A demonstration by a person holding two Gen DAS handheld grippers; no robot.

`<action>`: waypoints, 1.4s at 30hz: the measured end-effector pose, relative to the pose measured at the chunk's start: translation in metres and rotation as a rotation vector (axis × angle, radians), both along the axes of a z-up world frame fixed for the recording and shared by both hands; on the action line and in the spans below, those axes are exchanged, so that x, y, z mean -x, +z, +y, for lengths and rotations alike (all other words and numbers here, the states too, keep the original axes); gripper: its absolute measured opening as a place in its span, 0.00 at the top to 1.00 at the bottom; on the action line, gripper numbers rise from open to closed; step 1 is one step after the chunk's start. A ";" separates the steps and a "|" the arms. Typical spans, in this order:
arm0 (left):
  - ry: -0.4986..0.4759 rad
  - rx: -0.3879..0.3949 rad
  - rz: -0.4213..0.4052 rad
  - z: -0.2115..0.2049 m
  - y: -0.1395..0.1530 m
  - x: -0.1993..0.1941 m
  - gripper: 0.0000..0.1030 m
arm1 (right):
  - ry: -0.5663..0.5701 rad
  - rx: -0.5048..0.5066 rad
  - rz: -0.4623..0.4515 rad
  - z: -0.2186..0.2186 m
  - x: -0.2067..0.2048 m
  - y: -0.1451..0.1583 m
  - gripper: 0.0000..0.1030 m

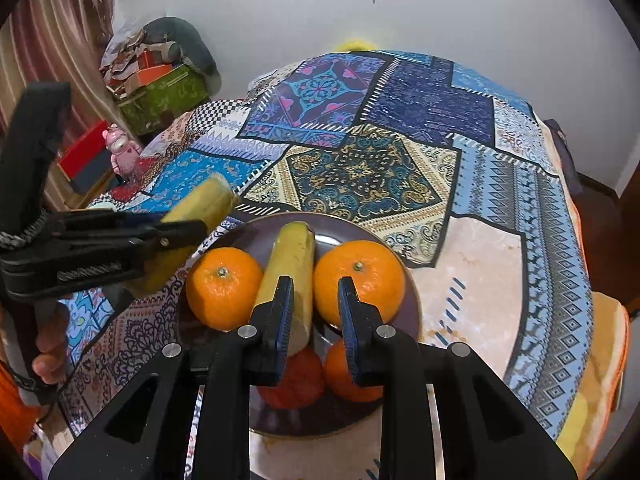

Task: Organize fruits
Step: 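Lower the right tool's cucumber onto the plate while the left tool lowers its cucumber there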

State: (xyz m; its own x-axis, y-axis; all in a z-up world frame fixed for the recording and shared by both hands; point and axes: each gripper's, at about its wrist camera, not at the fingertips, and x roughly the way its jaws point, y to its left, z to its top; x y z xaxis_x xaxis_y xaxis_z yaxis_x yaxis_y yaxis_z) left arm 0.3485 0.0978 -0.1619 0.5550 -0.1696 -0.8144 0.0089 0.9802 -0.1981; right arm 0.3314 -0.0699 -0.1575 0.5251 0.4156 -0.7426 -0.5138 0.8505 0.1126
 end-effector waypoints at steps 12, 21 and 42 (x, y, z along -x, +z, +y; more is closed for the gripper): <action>-0.083 0.019 0.041 -0.056 -0.002 -0.015 0.63 | -0.008 -0.030 -0.010 -0.019 0.005 0.005 0.79; -0.076 -0.030 0.037 -0.058 -0.002 -0.016 0.59 | -0.005 -0.050 0.001 -0.023 0.005 0.001 0.77; -0.099 -0.070 -0.046 -0.058 0.041 0.038 0.57 | -0.021 -0.045 -0.056 -0.040 0.040 0.028 0.65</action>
